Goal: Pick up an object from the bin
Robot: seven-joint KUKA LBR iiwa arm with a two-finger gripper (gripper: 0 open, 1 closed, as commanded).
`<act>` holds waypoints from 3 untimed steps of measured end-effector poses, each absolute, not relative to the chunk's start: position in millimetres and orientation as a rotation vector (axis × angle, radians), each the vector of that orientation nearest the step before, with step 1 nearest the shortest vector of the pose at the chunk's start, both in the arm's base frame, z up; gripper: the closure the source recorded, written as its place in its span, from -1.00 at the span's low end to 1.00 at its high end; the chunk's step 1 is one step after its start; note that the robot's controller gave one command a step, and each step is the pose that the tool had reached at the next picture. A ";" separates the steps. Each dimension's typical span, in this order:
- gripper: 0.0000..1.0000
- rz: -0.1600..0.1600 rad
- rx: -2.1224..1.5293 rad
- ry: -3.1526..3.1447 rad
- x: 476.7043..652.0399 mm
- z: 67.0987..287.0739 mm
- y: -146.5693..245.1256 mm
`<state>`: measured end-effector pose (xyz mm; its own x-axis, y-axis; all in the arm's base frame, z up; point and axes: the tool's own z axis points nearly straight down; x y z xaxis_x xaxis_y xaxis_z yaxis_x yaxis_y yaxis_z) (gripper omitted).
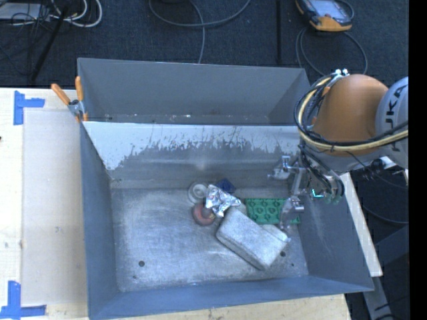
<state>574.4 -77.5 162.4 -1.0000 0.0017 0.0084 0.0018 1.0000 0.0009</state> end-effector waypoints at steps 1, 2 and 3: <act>-1.00 0.002 0.001 -3.152 579.1 99.3 -88.4; 1.00 -0.001 0.003 -3.142 576.2 93.8 -87.4; 1.00 0.001 -0.079 -3.150 602.4 225.3 -98.6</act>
Offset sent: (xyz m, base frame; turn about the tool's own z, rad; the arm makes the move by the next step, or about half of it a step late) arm 0.0011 -0.0131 -0.0924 -0.0024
